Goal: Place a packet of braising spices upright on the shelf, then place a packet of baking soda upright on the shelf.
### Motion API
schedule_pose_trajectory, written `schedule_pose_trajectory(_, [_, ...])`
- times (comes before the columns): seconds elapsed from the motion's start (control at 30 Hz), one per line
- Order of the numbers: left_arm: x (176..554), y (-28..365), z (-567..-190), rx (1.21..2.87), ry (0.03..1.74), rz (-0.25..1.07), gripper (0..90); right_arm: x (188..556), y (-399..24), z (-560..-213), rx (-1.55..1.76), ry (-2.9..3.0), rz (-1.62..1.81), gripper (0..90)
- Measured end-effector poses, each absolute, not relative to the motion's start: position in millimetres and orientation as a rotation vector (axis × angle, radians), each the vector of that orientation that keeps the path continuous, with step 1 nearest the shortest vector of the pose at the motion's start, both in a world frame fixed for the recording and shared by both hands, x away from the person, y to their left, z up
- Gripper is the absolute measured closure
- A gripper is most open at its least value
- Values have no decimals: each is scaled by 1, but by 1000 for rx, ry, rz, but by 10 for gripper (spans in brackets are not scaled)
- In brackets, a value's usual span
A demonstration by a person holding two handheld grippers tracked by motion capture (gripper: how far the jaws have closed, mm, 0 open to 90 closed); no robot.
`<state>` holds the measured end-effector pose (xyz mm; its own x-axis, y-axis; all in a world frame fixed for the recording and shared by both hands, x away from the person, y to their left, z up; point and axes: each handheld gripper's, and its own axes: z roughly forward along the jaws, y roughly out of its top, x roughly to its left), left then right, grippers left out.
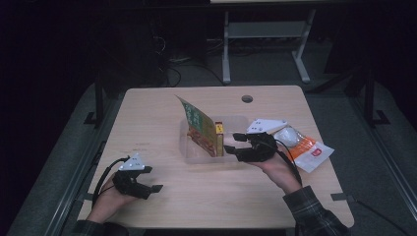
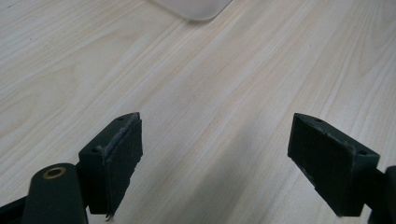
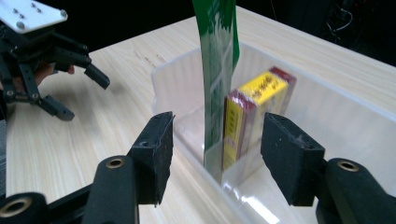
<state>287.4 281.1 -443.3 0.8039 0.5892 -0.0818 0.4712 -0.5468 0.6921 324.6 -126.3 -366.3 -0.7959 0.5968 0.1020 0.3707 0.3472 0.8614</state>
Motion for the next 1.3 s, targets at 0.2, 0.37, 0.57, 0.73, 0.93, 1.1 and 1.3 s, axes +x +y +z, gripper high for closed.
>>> schedule_pose_trajectory(0.2, [289,279,-443,2270,749,217,173,314,-143,-374,895,2386,1402,419])
schedule_pose_trajectory(0.37, [291,278,-443,2278,743,211,173,306,-158,-381,935,2382,1365,420])
schedule_pose_trajectory(0.57, [291,276,-442,2277,740,216,173,306,-182,-387,1017,2344,1280,499])
schedule_pose_trajectory(0.73, [291,276,-443,2285,739,213,173,317,-207,-388,1114,2273,1219,683])
schedule_pose_trajectory(0.93, [292,274,-444,2283,738,211,173,338,-230,-389,1216,2205,1158,848])
schedule_pose_trajectory(1.1, [292,274,-444,2283,738,213,173,362,-240,-394,1279,2179,1119,895])
schedule_pose_trajectory(1.3, [292,274,-445,2280,743,210,173,393,-244,-404,1350,2153,1021,895])
